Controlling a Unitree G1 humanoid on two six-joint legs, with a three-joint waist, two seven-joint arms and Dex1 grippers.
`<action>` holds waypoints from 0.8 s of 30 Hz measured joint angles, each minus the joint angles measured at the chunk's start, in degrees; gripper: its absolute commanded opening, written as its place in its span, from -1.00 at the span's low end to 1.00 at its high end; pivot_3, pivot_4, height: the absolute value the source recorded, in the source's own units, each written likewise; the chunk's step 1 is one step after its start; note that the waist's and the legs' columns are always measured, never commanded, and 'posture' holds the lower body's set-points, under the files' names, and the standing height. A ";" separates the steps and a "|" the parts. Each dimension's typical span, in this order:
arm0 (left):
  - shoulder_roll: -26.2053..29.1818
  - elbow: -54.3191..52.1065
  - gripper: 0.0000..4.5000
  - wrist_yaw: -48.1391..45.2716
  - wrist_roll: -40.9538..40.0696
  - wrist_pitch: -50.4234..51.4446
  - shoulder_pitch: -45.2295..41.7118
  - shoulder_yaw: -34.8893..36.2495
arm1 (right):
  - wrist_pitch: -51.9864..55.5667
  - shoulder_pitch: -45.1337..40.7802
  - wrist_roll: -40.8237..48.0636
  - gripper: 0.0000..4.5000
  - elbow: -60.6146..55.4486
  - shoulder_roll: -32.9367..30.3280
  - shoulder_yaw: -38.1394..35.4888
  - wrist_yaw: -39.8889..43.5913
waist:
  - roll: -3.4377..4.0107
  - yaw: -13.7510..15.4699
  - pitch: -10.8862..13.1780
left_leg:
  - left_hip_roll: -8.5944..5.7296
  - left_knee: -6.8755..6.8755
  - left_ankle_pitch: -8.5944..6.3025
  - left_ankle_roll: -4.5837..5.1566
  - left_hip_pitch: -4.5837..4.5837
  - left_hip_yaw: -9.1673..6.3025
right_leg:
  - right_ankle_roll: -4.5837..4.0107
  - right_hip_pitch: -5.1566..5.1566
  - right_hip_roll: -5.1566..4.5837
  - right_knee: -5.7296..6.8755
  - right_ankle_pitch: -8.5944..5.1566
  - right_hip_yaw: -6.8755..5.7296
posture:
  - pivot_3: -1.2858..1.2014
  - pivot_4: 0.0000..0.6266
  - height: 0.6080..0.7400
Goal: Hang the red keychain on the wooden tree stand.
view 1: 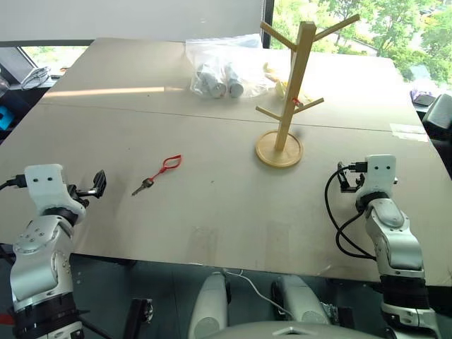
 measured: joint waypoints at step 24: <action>20.34 21.09 1.00 -45.18 -0.34 0.89 -22.89 -29.12 | 20.12 -13.71 29.57 0.98 -15.23 -22.41 13.53 46.97 | 0.19 0.17 -0.01 | 0.00 0.08 -0.01 0.03 -0.11 -0.06 | -0.01 0.00 0.06 -0.08 -0.02 -0.08 | 0.03 -0.52 1.00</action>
